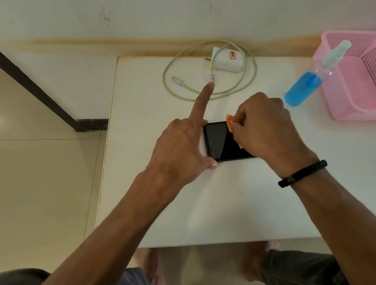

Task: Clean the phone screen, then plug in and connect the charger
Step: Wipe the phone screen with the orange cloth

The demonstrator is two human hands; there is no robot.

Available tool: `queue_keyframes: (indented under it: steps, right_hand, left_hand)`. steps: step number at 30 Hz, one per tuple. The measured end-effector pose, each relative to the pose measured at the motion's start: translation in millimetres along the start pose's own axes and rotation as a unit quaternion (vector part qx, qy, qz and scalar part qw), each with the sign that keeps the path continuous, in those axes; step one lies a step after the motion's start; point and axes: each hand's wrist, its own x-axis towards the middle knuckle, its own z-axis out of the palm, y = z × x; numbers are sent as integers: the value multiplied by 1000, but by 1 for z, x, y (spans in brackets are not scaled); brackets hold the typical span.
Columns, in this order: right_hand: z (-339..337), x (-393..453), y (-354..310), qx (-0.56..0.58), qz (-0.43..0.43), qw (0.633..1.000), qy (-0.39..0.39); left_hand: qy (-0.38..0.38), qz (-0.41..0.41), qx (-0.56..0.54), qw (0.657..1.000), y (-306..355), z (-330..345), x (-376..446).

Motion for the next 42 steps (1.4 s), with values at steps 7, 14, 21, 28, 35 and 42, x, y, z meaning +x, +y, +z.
queue_keyframes:
  steps: [7,14,21,28,35,42]
  right_hand:
    - [9,-10,-16,-9,-69,997,-12]
    - [3,-19,-11,73,-128,985,-85]
    - [-4,-25,-9,27,-171,973,-152]
    - [-9,-24,-3,12,-153,972,-175]
    - [-19,-23,10,-56,-104,978,-172]
    - [-31,-19,30,-85,-58,982,-161]
  left_hand:
    - [1,12,-13,1000,-1,0,-1]
    - [-10,4,-11,1000,0,-3,0]
    - [-9,16,46,999,3,-4,-1]
    - [4,35,81,996,2,0,-1]
    - [8,38,97,995,0,2,0]
    - [14,37,114,993,0,3,3]
